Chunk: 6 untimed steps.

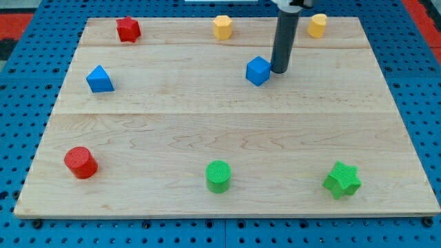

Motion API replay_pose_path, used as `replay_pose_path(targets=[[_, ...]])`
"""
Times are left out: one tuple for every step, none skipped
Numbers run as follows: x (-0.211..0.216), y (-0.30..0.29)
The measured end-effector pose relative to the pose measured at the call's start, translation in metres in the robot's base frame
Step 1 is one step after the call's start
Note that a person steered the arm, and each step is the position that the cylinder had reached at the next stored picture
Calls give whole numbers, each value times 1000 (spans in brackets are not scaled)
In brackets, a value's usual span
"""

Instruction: Move the blue triangle diagonal to the green circle

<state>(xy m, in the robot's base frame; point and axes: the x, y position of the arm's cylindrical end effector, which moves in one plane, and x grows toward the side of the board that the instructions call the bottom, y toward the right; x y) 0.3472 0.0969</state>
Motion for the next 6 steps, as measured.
replay_pose_path(targets=[[-2, -11], [-35, -30], [-44, -151], [-43, -285], [-29, -314], [-19, -313]])
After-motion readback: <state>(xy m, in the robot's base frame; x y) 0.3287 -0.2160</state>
